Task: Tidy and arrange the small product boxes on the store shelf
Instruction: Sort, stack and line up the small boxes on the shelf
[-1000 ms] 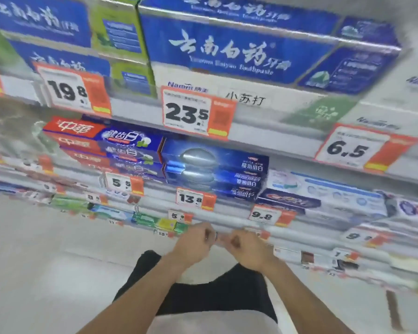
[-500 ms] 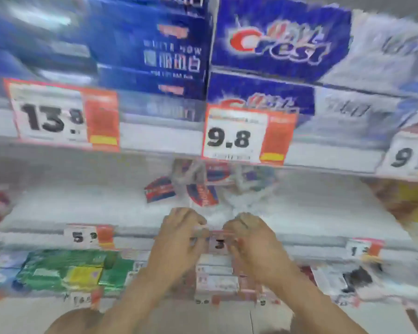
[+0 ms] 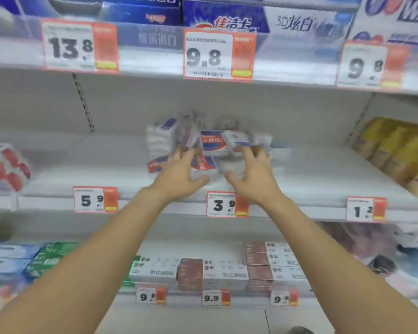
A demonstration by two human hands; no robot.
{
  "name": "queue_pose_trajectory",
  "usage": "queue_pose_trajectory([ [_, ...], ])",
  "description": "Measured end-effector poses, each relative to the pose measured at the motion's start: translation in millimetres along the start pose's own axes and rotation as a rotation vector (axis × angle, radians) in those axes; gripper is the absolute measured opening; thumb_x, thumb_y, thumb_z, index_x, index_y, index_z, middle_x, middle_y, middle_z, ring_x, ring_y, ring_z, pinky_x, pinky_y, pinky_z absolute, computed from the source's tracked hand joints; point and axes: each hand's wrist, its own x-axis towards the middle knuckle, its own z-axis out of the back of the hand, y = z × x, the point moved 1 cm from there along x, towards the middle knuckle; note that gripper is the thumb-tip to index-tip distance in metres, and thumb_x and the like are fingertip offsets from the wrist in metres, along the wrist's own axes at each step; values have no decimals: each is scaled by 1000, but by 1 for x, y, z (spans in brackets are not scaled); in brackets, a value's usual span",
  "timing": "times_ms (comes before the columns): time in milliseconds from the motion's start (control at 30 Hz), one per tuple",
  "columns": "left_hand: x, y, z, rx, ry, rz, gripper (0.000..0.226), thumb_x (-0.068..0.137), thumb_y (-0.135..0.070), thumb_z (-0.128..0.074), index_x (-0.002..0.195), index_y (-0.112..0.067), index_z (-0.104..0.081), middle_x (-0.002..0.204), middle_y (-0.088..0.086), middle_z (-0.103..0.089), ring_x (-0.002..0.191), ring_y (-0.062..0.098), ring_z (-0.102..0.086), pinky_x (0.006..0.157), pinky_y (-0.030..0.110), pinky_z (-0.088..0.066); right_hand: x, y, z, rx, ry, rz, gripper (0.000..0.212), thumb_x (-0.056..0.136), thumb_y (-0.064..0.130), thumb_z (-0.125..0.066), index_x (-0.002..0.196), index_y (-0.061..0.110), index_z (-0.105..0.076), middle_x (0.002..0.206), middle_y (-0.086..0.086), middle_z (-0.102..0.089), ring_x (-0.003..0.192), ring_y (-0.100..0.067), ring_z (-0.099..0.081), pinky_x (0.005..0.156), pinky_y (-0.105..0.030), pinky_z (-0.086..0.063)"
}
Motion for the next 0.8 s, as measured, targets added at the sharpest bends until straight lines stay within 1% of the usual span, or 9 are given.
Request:
queue_pose_trajectory([
  [133,15,5,-4,16,56,-13,81,72,-60,-63,143,-37,-29,146,8,-36,134,30,-37,107,49,-39,4,-8,-4,-15,-34,-65,78,71,54,-63,142,33,-38,138,-19,-35,126,-41,-38,103,-54,-40],
  [267,33,11,-7,78,118,-120,76,76,-64,-59,141,-49,-24,142,4,-38,133,28,-40,102,49,-45,17,-25,-18,3,43,-175,104,68,54,-76,151,48,-14,160,-19,-3,146,-41,-12,111,-57,-31],
  [333,43,16,-8,111,165,-155,77,73,-65,-60,140,-52,-24,144,3,-37,138,28,-33,105,48,-43,31,-31,-22,-1,79,-194,112,65,63,-75,151,51,-5,163,-15,2,148,-40,-8,113,-57,-28],
  [433,53,24,-4,89,215,-137,77,73,-58,-69,138,-52,-27,140,0,-39,131,21,-38,104,41,-43,49,-29,-22,-89,142,-227,102,64,72,-67,148,51,-14,160,-7,-18,143,-40,-24,111,-57,-31],
  [533,57,25,3,31,273,-97,79,72,-55,-74,135,-55,-26,134,-3,-41,117,14,-47,100,27,-44,62,-25,-17,-180,96,-253,78,73,60,-69,141,44,-34,144,-4,-44,125,-40,-43,106,-50,-36],
  [633,60,20,9,22,305,-83,85,68,-57,-77,138,-48,-30,127,-5,-44,107,10,-52,91,19,-43,68,-25,-7,-101,118,-277,60,76,54,-70,130,45,-45,134,6,-55,120,-35,-46,102,-43,-38],
  [700,62,17,14,22,309,-59,89,63,-61,-79,137,-46,-31,124,-8,-47,102,8,-55,89,20,-46,72,-28,-2,-87,126,-286,53,77,53,-70,126,44,-50,132,11,-58,123,-31,-45,101,-39,-36],
  [767,63,12,21,24,310,-19,93,58,-62,-80,134,-44,-31,121,-12,-51,98,6,-59,89,25,-51,74,-28,0,-116,113,-282,57,76,55,-71,127,41,-49,133,10,-57,127,-30,-40,99,-39,-31],
  [800,63,9,25,26,312,0,92,57,-61,-81,133,-43,-32,117,-14,-53,95,3,-60,86,25,-52,75,-26,0,-126,116,-275,66,74,58,-71,132,41,-44,134,6,-55,128,-31,-37,100,-40,-30],
])
